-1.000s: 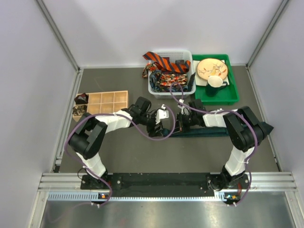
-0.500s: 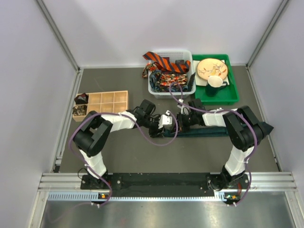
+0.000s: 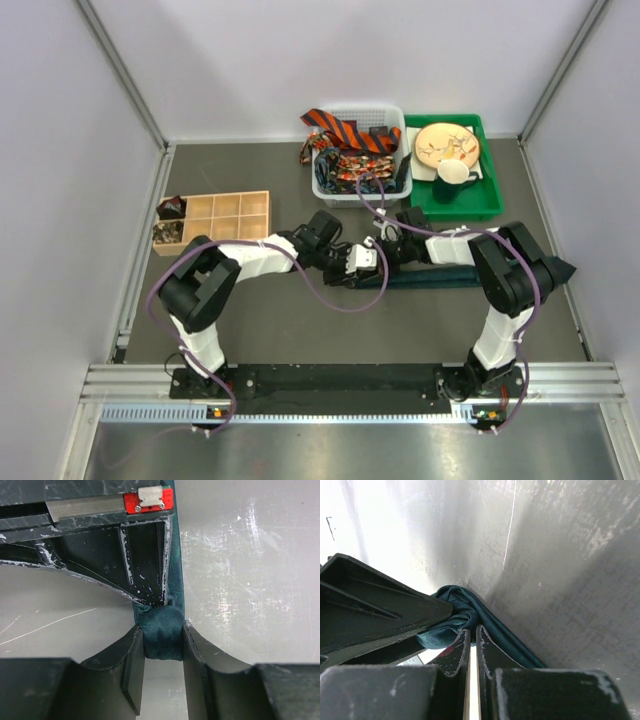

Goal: Roll the ties
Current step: Roll the tie at the center of the board.

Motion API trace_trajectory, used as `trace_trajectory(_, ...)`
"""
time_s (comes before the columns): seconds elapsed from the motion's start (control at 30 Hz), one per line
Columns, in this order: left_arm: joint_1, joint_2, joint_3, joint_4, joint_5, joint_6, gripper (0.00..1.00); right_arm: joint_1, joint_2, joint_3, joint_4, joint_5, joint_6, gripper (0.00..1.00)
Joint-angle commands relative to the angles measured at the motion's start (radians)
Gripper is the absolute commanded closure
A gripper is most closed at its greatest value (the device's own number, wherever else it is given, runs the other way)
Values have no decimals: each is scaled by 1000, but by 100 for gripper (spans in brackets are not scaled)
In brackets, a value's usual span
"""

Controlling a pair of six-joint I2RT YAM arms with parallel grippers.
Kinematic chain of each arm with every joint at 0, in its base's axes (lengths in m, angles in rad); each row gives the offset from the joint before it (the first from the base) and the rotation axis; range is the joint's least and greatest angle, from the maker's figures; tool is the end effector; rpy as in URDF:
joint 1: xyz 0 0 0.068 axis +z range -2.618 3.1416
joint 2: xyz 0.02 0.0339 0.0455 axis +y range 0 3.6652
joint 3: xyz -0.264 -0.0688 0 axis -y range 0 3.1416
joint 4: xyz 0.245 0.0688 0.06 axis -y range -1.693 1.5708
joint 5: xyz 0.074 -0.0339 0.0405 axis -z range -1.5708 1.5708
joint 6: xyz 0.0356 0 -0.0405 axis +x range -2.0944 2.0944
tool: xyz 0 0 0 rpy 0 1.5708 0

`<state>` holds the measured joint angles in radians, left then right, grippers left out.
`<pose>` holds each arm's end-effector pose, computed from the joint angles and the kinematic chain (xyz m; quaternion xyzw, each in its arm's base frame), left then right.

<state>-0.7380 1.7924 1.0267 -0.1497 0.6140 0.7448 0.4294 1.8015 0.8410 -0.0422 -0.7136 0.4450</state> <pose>0.2518 -0.2568 0.1628 0.6812 0.5999 -0.2851 0.3078 0.2851 0.1562 0.1191 -0.0909 0.9002 0.4149 0.0959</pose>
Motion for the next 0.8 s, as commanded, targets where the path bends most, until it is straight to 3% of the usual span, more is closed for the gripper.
trace_trajectory(0.0, -21, 22, 67, 38, 47, -47, 68, 5, 45, 10, -19, 117, -48, 100)
trace_trajectory(0.33, -35, 123, 128, 22, 9, -131, 61, 5, 41, -11, 27, 80, -25, 100)
trace_trajectory(0.57, -58, 170, 154, -50, -63, -101, 58, 5, 30, -39, 82, 54, -6, 100)
trace_trajectory(0.77, -72, 196, 190, -183, -129, -55, 63, 0, 25, -48, 102, 34, 0, 100)
